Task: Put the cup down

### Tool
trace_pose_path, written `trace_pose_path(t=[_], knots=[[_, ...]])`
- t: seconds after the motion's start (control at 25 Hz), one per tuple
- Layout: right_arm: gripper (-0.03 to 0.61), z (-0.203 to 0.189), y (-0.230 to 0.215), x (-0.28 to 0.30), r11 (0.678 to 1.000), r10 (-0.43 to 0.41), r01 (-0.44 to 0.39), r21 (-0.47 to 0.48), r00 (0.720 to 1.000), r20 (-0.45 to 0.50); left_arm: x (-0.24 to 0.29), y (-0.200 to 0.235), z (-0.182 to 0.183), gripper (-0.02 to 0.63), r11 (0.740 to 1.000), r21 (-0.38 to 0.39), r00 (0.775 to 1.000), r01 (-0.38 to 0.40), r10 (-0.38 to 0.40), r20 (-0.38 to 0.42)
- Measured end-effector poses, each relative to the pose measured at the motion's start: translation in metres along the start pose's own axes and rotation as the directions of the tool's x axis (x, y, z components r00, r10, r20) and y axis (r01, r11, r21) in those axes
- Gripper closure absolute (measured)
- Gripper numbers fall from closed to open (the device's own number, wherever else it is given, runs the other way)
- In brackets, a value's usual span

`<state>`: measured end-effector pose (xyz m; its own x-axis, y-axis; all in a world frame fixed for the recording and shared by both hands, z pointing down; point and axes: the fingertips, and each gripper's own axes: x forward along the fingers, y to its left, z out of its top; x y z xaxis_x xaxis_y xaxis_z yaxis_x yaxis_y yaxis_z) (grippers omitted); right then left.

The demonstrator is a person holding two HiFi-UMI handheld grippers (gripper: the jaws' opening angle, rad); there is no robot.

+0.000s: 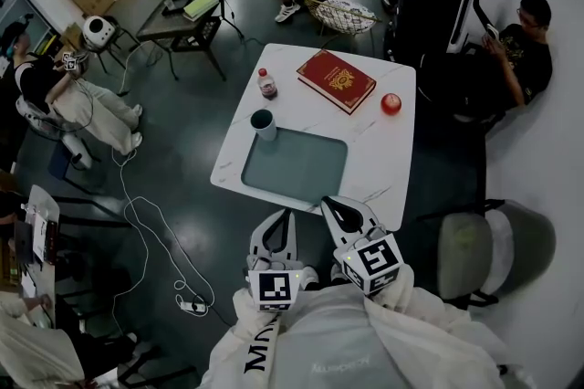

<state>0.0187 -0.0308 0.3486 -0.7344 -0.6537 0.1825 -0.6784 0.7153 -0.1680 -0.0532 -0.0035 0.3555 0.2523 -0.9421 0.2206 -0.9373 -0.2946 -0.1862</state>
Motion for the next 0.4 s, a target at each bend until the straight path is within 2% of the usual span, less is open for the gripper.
trace_pose_path(t=[0.4], knots=[[0.574, -0.0027, -0.0049, -0.0042, 1.000, -0.010, 0.010, 0.010, 1.000, -0.002, 0.0007, -0.0065, -0.0010, 0.603, 1.000, 0.003, 1.000, 0.008, -0.008, -0.002]])
